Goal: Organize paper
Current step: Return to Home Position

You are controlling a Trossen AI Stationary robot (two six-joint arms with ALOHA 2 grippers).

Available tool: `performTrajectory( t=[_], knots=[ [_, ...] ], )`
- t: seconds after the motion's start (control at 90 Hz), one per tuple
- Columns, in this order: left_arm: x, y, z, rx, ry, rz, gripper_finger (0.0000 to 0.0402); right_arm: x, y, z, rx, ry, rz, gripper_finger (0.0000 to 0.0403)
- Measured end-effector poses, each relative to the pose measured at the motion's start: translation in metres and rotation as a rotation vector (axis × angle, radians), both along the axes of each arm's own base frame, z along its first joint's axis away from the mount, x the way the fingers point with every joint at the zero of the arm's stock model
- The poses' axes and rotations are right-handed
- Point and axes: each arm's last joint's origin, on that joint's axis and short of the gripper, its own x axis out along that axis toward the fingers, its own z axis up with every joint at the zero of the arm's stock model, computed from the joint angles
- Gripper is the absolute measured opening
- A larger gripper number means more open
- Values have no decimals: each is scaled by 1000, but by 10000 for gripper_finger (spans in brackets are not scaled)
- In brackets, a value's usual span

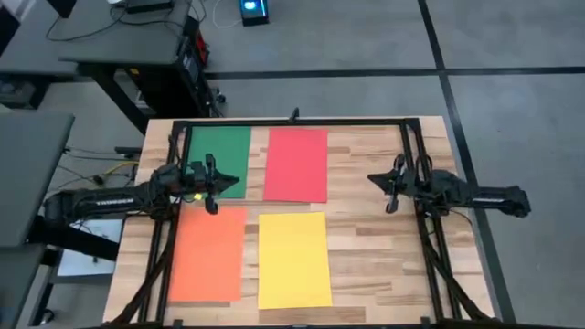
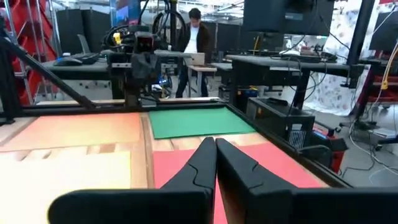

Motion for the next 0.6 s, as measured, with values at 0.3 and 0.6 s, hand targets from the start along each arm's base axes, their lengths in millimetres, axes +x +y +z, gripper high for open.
performTrajectory(
  t=[0.3,0.6],
  knots=[
    [-2,1,-24,-137,225,39,0,0,-4,-2,26,10,-40,0],
    [-6,-1,-39,-119,391,39,0,0,-4,-1,25,7,-39,0]
  ],
)
